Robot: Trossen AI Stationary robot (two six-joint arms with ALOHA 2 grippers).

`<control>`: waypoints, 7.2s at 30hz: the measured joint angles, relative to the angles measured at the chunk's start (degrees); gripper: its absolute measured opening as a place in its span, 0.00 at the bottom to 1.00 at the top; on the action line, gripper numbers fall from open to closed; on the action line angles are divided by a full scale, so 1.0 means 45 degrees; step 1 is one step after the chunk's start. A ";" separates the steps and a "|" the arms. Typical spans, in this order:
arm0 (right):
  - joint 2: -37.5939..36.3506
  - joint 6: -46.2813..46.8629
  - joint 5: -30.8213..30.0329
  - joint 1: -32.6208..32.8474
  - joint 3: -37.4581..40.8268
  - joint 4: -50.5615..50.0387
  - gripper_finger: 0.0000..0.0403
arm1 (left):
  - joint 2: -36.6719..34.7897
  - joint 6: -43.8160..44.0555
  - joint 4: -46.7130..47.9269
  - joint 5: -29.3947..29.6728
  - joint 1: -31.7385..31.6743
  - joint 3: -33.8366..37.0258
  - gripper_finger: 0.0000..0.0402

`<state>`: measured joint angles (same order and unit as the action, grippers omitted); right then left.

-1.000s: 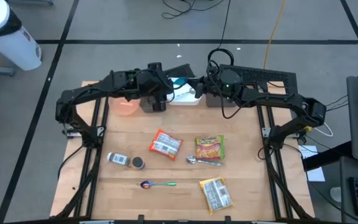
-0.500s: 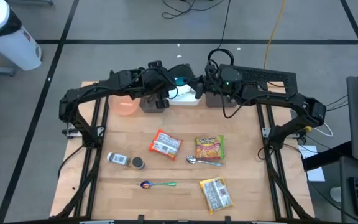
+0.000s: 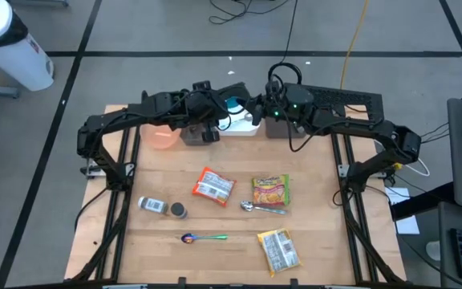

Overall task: Pick & Place Food Item
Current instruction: Put the blue baby spoon into the white bin

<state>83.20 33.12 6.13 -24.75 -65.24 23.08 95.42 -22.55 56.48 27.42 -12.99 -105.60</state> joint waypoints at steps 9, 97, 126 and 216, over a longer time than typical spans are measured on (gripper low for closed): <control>0.0005 0.0002 -0.0029 -0.0005 0.0011 -0.0022 0.00 | 0.0000 0.0028 -0.0027 0.0229 -0.0010 0.0000 0.27; 0.0019 -0.0333 -0.0369 -0.0345 0.0075 -0.1167 0.00 | -0.0204 -0.0199 -0.1678 0.0262 0.0291 -0.1972 0.58; 0.0019 0.0507 -0.1413 -0.0316 0.0054 0.0484 0.00 | 0.1291 -0.0526 0.2288 0.1640 0.0813 -0.3060 0.59; -0.1725 -0.0654 0.0822 -0.2246 0.0030 0.0674 0.44 | 0.1287 0.1297 0.2344 -0.2519 -0.1528 -0.3104 0.07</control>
<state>75.44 30.17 9.83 -34.86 -65.10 26.11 101.21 -16.72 67.03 16.08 -19.87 -119.57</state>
